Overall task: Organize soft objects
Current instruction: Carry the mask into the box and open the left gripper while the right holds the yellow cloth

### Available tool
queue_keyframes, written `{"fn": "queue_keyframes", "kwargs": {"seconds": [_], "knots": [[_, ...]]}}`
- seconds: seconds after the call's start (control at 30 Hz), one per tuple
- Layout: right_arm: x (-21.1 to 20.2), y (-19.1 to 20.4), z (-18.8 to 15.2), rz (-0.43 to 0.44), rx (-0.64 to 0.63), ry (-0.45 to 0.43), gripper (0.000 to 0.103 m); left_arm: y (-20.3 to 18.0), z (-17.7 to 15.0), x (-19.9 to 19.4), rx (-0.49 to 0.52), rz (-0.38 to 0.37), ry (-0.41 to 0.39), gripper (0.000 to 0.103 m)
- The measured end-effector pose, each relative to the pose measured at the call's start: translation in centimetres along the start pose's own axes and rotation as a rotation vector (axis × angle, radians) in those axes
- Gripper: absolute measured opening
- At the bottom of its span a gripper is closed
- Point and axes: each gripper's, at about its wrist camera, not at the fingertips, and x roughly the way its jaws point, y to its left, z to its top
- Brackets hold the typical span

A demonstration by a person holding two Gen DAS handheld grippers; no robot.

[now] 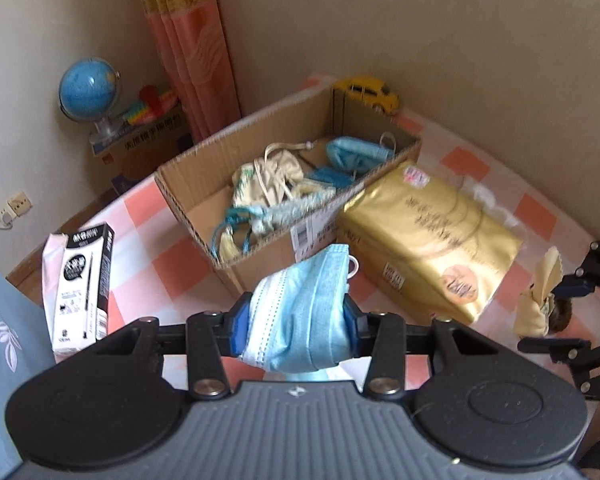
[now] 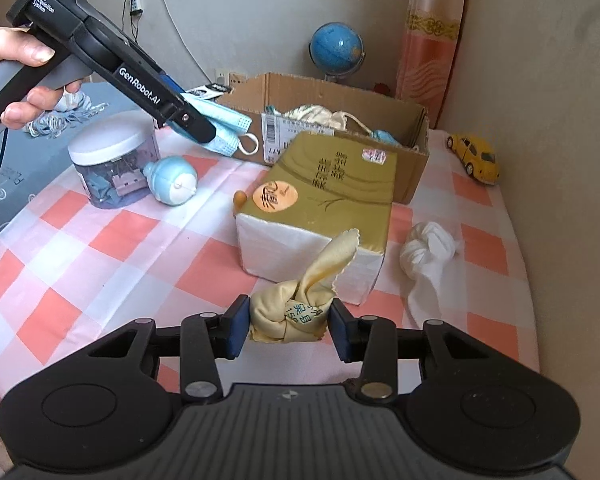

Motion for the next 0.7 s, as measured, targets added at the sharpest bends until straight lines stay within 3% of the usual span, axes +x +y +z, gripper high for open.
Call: {"fn": "queue_keyframes", "kwargs": {"seconds": [0.33, 0.7], "knots": [[-2.1, -0.6, 0.2, 0.001, 0.030, -0.046, 0.047, -0.1, 3.5, -2.0, -0.009, 0.014, -0.113, 0.043], [-2.6, -1.6, 0.2, -0.015, 0.055, -0.063, 0.047, 3.2, 7.9, 0.5, -0.107, 0.103, -0.161, 0.043]]}}
